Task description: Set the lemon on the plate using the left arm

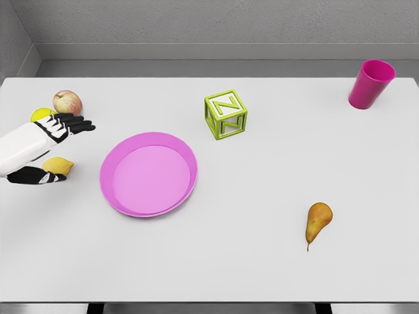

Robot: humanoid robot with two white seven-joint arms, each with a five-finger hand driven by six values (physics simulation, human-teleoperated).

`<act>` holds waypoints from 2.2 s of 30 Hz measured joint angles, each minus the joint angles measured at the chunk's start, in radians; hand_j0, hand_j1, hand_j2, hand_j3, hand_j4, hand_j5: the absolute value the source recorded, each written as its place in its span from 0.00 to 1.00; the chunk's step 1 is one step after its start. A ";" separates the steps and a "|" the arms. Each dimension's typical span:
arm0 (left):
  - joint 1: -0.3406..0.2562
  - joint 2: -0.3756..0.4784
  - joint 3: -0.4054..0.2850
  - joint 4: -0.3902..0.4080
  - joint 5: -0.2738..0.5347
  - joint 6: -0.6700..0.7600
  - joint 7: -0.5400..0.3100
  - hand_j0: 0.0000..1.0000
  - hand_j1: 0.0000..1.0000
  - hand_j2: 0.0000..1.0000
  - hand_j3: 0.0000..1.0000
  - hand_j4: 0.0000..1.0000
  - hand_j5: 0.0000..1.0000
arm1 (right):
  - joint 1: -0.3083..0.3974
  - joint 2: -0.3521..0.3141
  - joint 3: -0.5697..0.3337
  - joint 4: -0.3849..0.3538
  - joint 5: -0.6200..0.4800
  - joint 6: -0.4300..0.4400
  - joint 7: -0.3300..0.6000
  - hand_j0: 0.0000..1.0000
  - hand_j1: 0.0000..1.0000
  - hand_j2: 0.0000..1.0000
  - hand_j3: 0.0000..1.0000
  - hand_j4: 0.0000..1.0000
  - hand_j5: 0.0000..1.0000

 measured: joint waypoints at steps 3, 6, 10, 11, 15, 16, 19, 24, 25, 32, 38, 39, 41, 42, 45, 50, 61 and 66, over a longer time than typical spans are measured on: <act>0.000 -0.005 0.001 0.000 0.000 0.000 -0.006 1.00 1.00 1.00 1.00 1.00 1.00 | 0.000 0.000 0.000 0.001 0.000 0.000 0.000 1.00 1.00 1.00 1.00 1.00 1.00; -0.002 -0.008 0.008 0.002 -0.011 0.000 -0.011 1.00 1.00 1.00 1.00 1.00 1.00 | 0.002 0.000 0.000 0.001 0.000 0.000 0.000 1.00 1.00 1.00 1.00 1.00 1.00; -0.002 -0.030 0.038 0.051 -0.020 0.000 -0.099 1.00 1.00 1.00 1.00 1.00 1.00 | 0.002 0.000 0.001 0.001 0.000 0.000 0.000 1.00 1.00 1.00 1.00 1.00 1.00; -0.002 -0.036 0.040 0.065 -0.022 0.000 -0.120 1.00 1.00 1.00 1.00 1.00 1.00 | 0.002 0.000 0.001 0.001 0.000 0.000 0.000 1.00 1.00 1.00 1.00 1.00 1.00; -0.006 -0.045 0.023 0.123 -0.024 0.000 -0.163 1.00 1.00 1.00 1.00 1.00 1.00 | 0.002 0.000 0.001 0.001 0.000 0.000 0.001 1.00 1.00 1.00 1.00 1.00 1.00; -0.008 -0.044 0.009 0.131 -0.024 0.000 -0.170 1.00 1.00 1.00 1.00 1.00 1.00 | 0.002 0.000 0.002 0.001 0.000 0.000 0.001 1.00 1.00 1.00 1.00 1.00 1.00; -0.031 -0.042 -0.024 0.144 -0.025 -0.001 -0.201 1.00 1.00 1.00 1.00 1.00 1.00 | 0.002 0.000 0.002 0.001 0.000 0.000 0.000 1.00 1.00 1.00 1.00 1.00 1.00; -0.098 -0.036 -0.043 0.209 -0.024 0.000 -0.218 1.00 1.00 1.00 1.00 1.00 1.00 | 0.000 0.000 0.001 0.001 0.000 0.000 0.001 1.00 1.00 1.00 1.00 1.00 1.00; -0.117 -0.036 -0.043 0.234 -0.024 0.000 -0.220 1.00 1.00 1.00 1.00 1.00 1.00 | 0.000 0.000 0.002 0.001 0.000 0.000 0.001 1.00 1.00 1.00 1.00 1.00 1.00; -0.138 -0.036 -0.068 0.335 -0.027 -0.001 -0.257 1.00 1.00 1.00 1.00 1.00 1.00 | 0.002 0.000 0.001 0.001 0.000 0.000 0.000 1.00 1.00 1.00 1.00 1.00 1.00; -0.166 -0.038 -0.081 0.345 -0.027 -0.001 -0.269 1.00 1.00 1.00 1.00 1.00 1.00 | 0.000 0.000 0.002 0.001 0.000 0.000 0.000 1.00 1.00 1.00 1.00 1.00 1.00; -0.181 -0.039 -0.089 0.346 -0.027 0.000 -0.269 1.00 1.00 1.00 1.00 1.00 1.00 | 0.002 0.000 0.001 0.001 0.000 0.000 0.000 1.00 1.00 1.00 1.00 1.00 1.00; -0.192 -0.040 -0.107 0.346 -0.027 -0.001 -0.270 1.00 1.00 1.00 1.00 1.00 1.00 | 0.002 0.000 0.002 0.001 0.000 0.000 0.000 1.00 1.00 1.00 1.00 1.00 1.00; -0.193 -0.041 -0.115 0.346 -0.029 -0.001 -0.272 1.00 1.00 1.00 1.00 1.00 1.00 | 0.002 0.000 0.002 0.001 0.000 0.000 0.001 1.00 1.00 1.00 1.00 1.00 1.00; -0.202 -0.042 -0.135 0.346 -0.034 -0.001 -0.284 0.95 0.95 0.95 0.95 0.95 0.95 | 0.002 0.000 0.002 0.001 0.000 0.000 0.001 1.00 1.00 1.00 1.00 1.00 1.00; -0.206 -0.039 -0.144 0.350 -0.036 -0.001 -0.297 0.88 0.88 0.88 0.88 0.88 0.88 | 0.002 0.000 0.002 0.001 0.000 0.000 0.001 1.00 1.00 1.00 1.00 1.00 1.00; -0.241 -0.040 -0.146 0.406 -0.037 -0.001 -0.299 0.80 0.80 0.80 0.80 0.80 0.80 | 0.002 0.000 0.002 0.001 0.000 0.000 0.000 1.00 1.00 1.00 1.00 1.00 1.00; -0.241 -0.040 -0.152 0.412 -0.038 -0.001 -0.300 0.76 0.76 0.76 0.76 0.76 0.76 | 0.000 0.000 0.001 0.001 0.000 0.000 0.000 1.00 1.00 1.00 1.00 1.00 1.00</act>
